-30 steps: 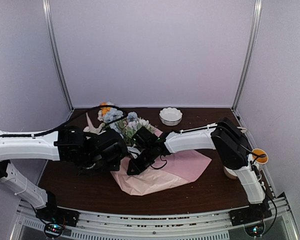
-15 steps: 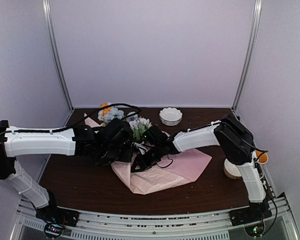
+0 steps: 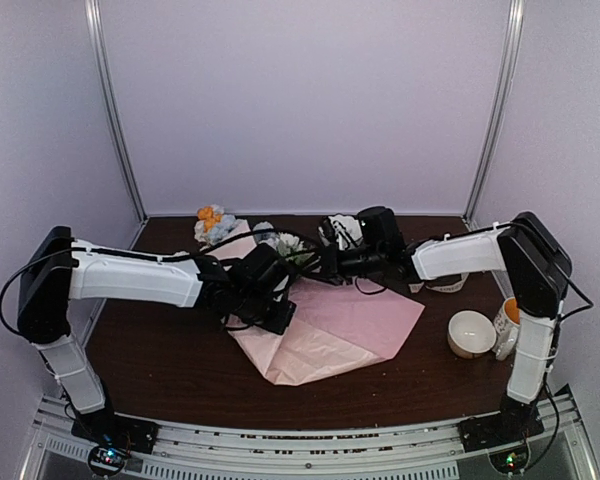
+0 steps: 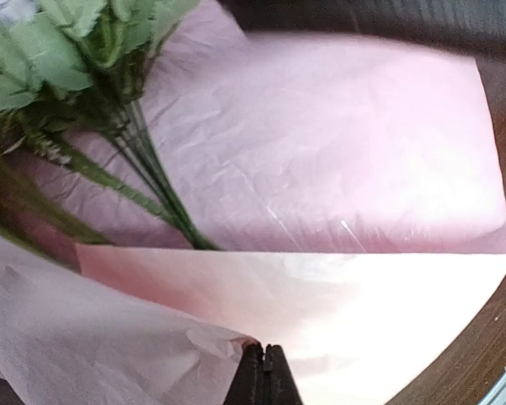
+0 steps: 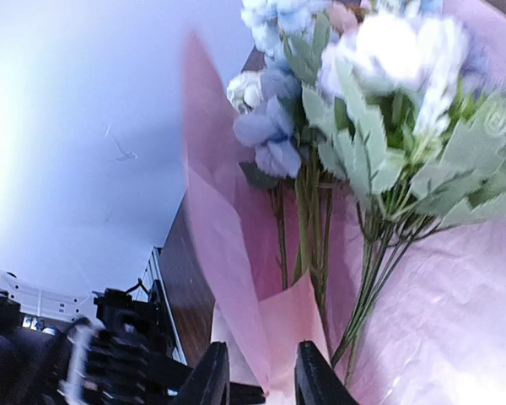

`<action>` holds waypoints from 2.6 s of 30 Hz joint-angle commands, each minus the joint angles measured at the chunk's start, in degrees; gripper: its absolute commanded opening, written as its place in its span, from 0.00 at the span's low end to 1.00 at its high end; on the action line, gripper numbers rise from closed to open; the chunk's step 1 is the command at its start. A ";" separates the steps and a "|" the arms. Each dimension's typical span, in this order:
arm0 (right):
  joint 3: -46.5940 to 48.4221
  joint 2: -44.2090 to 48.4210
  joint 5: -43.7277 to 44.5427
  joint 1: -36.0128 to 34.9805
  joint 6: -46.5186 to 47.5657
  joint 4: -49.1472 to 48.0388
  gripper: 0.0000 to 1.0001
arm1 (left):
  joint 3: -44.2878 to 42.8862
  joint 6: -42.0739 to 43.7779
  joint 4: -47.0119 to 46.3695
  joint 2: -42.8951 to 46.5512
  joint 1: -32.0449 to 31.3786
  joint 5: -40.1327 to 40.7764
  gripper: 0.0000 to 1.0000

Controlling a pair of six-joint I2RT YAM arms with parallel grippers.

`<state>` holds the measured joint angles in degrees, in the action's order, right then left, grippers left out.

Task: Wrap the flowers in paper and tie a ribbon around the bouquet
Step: Fold the 1/4-folded wrapping paper at the center of the board, then press the fold line of the 2/3-folded wrapping paper.

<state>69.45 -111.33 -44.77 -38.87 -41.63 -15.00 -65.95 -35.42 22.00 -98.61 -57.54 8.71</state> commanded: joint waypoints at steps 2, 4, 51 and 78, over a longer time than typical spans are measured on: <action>3.22 1.34 1.57 3.98 0.54 0.84 0.29 | -7.31 11.38 1.76 -6.55 0.05 -7.23 0.00; 4.09 1.84 2.24 4.61 2.92 2.78 0.30 | -9.07 13.21 2.96 -8.21 0.06 -8.47 0.00; 25.54 -16.79 -6.33 1.58 12.01 22.04 0.00 | -12.96 20.97 4.79 -6.42 0.41 -12.78 0.47; 27.88 -16.19 2.92 1.64 12.78 23.88 0.16 | -2.03 21.79 1.95 -7.97 5.33 -6.35 0.53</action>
<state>97.67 -129.78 -45.98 -37.52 -29.74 8.40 -68.23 -14.52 28.21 -104.64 -51.99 3.79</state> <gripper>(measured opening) 0.090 0.532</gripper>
